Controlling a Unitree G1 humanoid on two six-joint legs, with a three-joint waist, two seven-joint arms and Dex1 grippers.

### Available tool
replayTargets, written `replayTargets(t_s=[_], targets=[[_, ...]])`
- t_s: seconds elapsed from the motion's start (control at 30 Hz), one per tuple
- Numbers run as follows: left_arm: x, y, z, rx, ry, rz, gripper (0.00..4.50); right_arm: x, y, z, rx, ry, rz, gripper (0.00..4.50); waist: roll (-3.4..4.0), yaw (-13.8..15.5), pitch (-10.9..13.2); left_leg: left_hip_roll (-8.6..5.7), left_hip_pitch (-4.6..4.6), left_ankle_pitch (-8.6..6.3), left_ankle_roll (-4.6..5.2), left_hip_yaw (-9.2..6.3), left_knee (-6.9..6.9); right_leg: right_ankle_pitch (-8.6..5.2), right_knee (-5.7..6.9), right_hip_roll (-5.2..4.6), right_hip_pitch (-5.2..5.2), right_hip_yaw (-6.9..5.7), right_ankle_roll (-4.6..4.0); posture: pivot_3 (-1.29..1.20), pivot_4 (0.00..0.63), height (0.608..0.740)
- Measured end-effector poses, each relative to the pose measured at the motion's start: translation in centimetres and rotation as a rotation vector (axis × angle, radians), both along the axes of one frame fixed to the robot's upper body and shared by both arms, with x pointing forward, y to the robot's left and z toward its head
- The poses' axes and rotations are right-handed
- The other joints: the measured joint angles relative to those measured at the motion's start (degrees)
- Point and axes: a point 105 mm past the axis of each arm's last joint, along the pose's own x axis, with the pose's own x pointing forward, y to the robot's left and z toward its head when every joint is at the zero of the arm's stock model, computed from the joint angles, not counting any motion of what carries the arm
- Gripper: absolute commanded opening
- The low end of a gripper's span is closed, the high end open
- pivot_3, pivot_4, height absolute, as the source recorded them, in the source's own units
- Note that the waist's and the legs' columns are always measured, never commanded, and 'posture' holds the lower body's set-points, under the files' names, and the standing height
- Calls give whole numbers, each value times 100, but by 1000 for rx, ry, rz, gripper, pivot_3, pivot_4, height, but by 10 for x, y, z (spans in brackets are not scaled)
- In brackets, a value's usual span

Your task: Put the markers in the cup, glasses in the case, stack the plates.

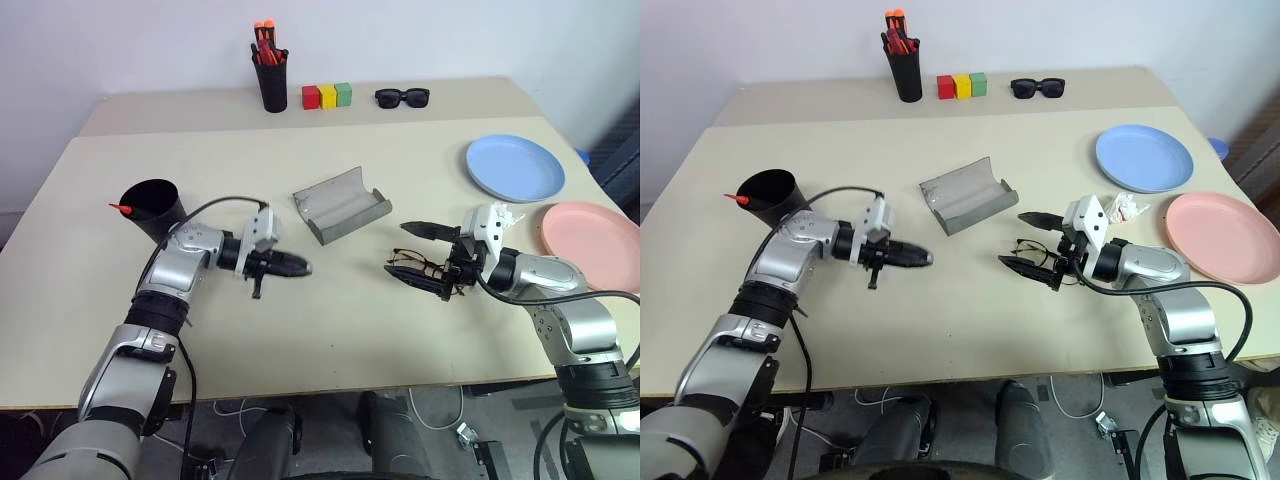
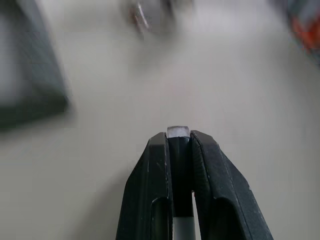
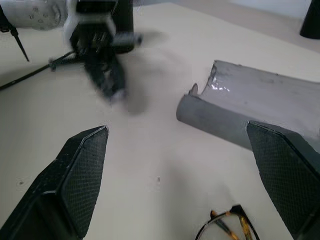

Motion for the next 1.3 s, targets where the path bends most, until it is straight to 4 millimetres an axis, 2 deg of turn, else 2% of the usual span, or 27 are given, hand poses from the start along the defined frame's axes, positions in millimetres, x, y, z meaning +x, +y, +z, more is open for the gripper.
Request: replayTargets(t_s=[0.03, 0.1, 0.17, 0.2, 0.3, 0.43, 0.5, 0.7, 0.9, 1.17, 1.3], targets=[[2, 1, 19, -79, -46, 40, 24, 0, 0, 0, 1, -2, 0, 4500, 0, -4, 0, 0, 1, 0, 0, 1, -2, 0, 0, 0, 0, 1, 0, 0, 150, 740], [4, 5, 45, -182, -110, 112, 24, 2, -1, 0, 2, 1, -5, 4500, 0, -25, 0, 0, 4, 0, 0, 3, -4, 0, 0, 0, -2, 3, 0, 0, 150, 740], [3, 9, 60, -250, -147, 164, 24, 3, -3, -2, 3, 8, -14, 4500, 1, -25, 0, 0, 4, 0, -1, 5, -4, 0, 1, 0, -3, 5, 0, 0, 150, 740], [3, 15, 72, -330, -183, 231, 24, 5, -4, -3, 2, 9, -21, 4500, 1, -17, -1, 0, 5, 0, -1, 6, -4, 0, 0, 0, -3, 7, 0, 0, 150, 740], [6, 29, 92, -447, -266, 377, 24, 8, -2, 0, 5, -9, -19, 4500, 1, 4, -1, -1, 2, 3, -6, 7, -3, 1, -1, 0, -3, 8, -1, 0, 150, 740], [-1, 57, 129, -585, -446, 570, 24, 10, 1, 2, 9, -17, -8, 4500, 1, 8, -1, -1, 2, 3, -6, 7, -4, 2, -3, 0, -2, 8, -2, 0, 150, 740], [-6, 73, 141, -640, -503, 658, 24, 9, 1, 1, 6, -13, -2, 4500, 1, 6, -1, -1, 3, 3, -6, 9, -4, 2, -3, 0, -2, 8, -2, 0, 150, 740], [-16, 118, 143, -641, -650, 935, 24, 10, 2, -1, 2, -5, 9, 4500, 1, 2, -1, -2, 4, 3, -6, 11, -4, 2, -3, 1, -1, 9, -2, 0, 150, 740], [-25, 144, 141, -607, -753, 1028, 24, 11, 9, 1, 7, -11, 37, 4500, 0, 11, -1, -2, 6, 3, -6, 11, -3, 3, -3, 0, 1, 9, -2, 0, 150, 740], [2, 177, 104, -573, -712, 1144, 24, 10, 12, 0, 0, -9, 49, 4500, 0, 14, -2, -3, 5, 4, -7, 11, -3, 4, -3, 0, 0, 8, -4, 0, 150, 740], [14, 184, 101, -575, -717, 1164, 24, 10, 12, 0, -1, -9, 49, 4500, -2, 15, -2, -3, 3, 3, -7, 11, -3, 5, -5, 0, 0, 8, -2, 0, 150, 740]])
